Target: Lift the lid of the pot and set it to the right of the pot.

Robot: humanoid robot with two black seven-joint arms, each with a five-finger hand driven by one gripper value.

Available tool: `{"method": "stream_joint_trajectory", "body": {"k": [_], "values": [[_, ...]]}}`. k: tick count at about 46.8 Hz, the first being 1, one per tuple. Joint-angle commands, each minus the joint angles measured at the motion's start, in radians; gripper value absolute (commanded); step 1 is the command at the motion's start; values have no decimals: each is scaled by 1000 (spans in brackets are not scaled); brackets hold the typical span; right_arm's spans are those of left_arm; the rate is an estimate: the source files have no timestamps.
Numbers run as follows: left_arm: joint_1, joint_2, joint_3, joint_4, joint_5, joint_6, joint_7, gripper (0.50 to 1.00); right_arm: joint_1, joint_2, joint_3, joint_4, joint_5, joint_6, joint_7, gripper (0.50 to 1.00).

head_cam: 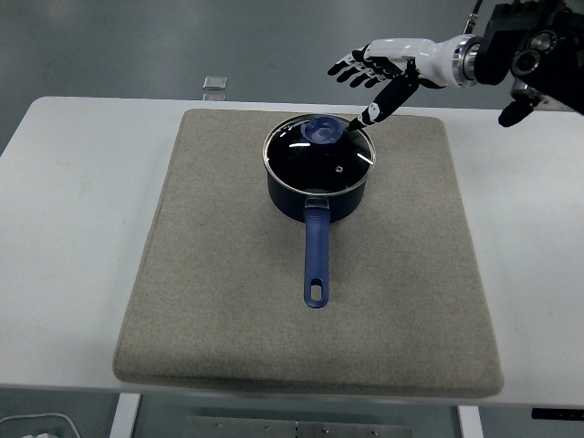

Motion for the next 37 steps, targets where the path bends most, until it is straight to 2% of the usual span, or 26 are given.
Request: {"method": "stream_joint_trajectory", "body": {"k": [1, 24, 37], "values": [[0, 0, 0, 0, -1, -1, 0, 1000, 17, 29, -43, 0, -33, -18, 0, 919], [0, 0, 0, 0, -1, 0, 0, 1000, 81, 121, -168, -2, -105, -69, -1, 917], [0, 0, 0, 0, -1, -1, 0, 1000, 86, 126, -181, -2, -144, -73, -1, 903]]}}
